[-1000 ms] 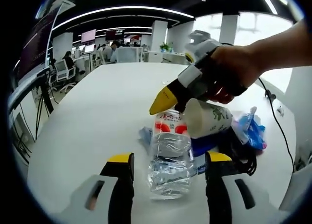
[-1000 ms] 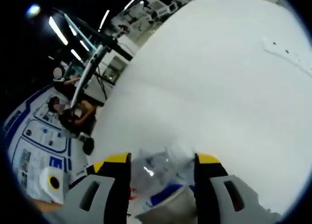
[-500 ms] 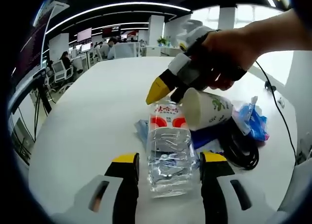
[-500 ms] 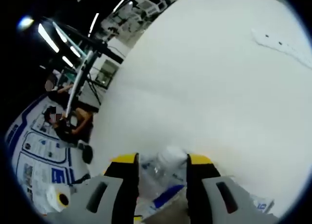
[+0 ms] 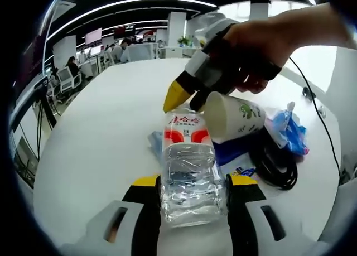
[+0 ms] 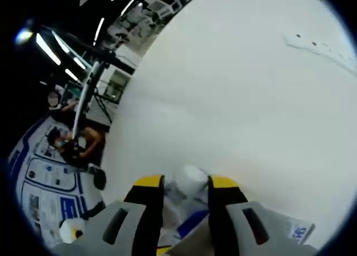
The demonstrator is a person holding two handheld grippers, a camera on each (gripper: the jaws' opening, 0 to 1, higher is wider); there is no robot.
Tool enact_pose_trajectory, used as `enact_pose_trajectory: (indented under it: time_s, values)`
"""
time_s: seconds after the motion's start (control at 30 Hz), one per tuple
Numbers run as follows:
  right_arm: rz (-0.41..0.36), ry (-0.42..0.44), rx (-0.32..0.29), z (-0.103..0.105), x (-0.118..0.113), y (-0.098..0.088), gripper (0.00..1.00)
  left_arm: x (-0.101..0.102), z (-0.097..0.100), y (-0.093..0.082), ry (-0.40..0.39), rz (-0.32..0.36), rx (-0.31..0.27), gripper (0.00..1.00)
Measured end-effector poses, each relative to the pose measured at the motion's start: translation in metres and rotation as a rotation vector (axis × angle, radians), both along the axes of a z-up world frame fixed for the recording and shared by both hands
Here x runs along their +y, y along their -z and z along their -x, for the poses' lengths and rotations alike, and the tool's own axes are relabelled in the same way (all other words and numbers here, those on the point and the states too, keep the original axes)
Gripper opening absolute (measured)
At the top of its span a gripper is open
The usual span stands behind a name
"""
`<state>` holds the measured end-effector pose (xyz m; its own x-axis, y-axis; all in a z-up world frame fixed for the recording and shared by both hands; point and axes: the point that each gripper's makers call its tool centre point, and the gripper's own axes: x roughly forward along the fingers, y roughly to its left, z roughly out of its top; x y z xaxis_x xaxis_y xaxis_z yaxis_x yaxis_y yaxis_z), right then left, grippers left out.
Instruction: Arrange the tabletop items into an orderly group along one side of the table until the central work area is clear of visible clutter.
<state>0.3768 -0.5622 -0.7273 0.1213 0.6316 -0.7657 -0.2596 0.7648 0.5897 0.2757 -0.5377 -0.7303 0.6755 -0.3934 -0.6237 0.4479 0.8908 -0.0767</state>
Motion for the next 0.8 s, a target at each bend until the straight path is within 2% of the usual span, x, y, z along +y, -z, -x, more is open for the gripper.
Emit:
enact_pose_trajectory:
  time_s: [0.23, 0.33, 0.47, 0.53, 0.6, 0.63, 0.8]
  values:
    - [-0.006, -0.016, 0.030, 0.002, 0.002, -0.001, 0.29, 0.001, 0.000, 0.001, 0.003, -0.001, 0.011, 0.45]
    - [-0.004, -0.027, 0.041, 0.003, 0.002, -0.001, 0.30, 0.002, 0.000, 0.003, 0.015, -0.027, 0.015, 0.45]
    - [0.002, -0.009, 0.049, 0.000, 0.000, 0.000, 0.26, 0.003, 0.000, 0.003, 0.015, -0.025, 0.022, 0.45]
    - [-0.014, 0.001, 0.039, -0.002, 0.000, -0.004, 0.22, 0.004, 0.001, 0.005, 0.011, -0.023, 0.031, 0.45]
    - [-0.066, 0.005, 0.033, -0.003, 0.005, -0.013, 0.20, 0.006, 0.002, 0.005, -0.015, -0.012, 0.039, 0.45]
    - [-0.050, -0.026, -0.003, -0.004, 0.004, -0.012, 0.20, 0.006, 0.002, 0.005, -0.012, -0.012, 0.035, 0.45]
    - [-0.047, -0.044, -0.019, 0.001, 0.004, -0.021, 0.19, 0.004, 0.004, 0.006, -0.004, -0.024, 0.032, 0.45]
